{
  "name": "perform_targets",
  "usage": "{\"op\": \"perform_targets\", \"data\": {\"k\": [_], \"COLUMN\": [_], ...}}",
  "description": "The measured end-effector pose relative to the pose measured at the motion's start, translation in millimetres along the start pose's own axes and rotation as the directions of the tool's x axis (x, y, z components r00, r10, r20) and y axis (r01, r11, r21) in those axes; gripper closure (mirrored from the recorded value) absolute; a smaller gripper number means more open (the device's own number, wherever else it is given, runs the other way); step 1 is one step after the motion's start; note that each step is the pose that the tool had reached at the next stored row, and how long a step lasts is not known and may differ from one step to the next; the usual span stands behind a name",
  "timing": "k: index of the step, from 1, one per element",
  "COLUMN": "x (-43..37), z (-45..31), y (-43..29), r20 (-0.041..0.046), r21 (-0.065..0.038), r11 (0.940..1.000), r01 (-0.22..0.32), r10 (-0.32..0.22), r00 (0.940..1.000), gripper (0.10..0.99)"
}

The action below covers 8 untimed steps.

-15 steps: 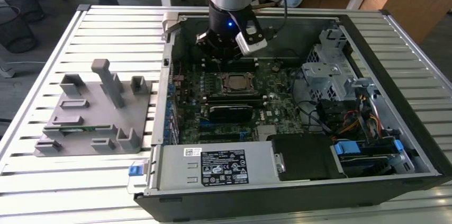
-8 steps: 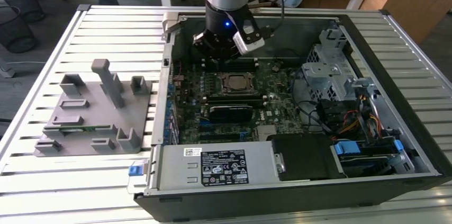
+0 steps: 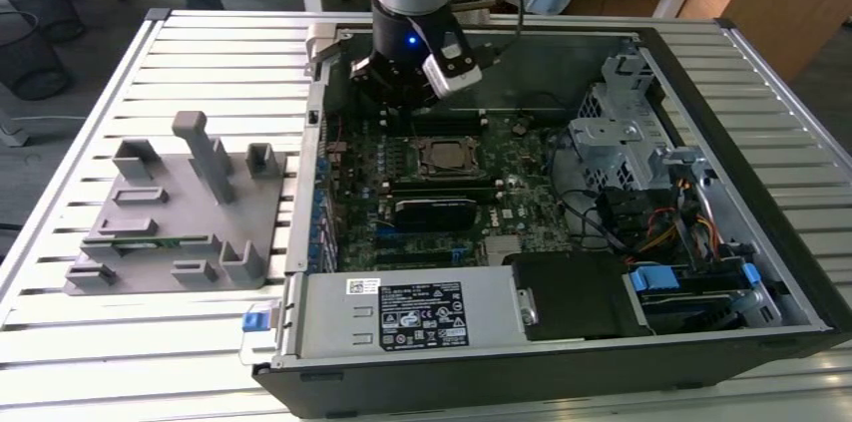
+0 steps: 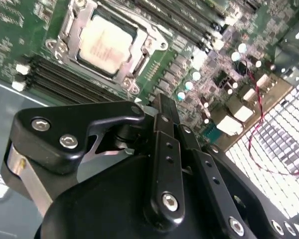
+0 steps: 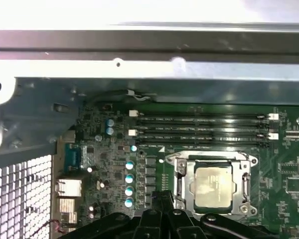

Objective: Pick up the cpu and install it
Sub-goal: 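Install the first cpu locking lever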

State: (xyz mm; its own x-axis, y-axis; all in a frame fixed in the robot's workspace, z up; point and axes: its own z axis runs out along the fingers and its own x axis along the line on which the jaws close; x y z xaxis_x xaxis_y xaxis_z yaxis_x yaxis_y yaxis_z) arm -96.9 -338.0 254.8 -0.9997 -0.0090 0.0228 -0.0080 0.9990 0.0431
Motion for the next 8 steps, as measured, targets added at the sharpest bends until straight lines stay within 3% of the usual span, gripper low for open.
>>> {"op": "perform_targets", "data": {"k": [8], "x": [8.9], "z": [1.5], "y": [20.0], "r20": [0.0154], "r21": [0.0], "r11": [1.0], "r01": [0.001], "r10": [-0.001], "r00": [0.9999], "gripper": [0.98]}}
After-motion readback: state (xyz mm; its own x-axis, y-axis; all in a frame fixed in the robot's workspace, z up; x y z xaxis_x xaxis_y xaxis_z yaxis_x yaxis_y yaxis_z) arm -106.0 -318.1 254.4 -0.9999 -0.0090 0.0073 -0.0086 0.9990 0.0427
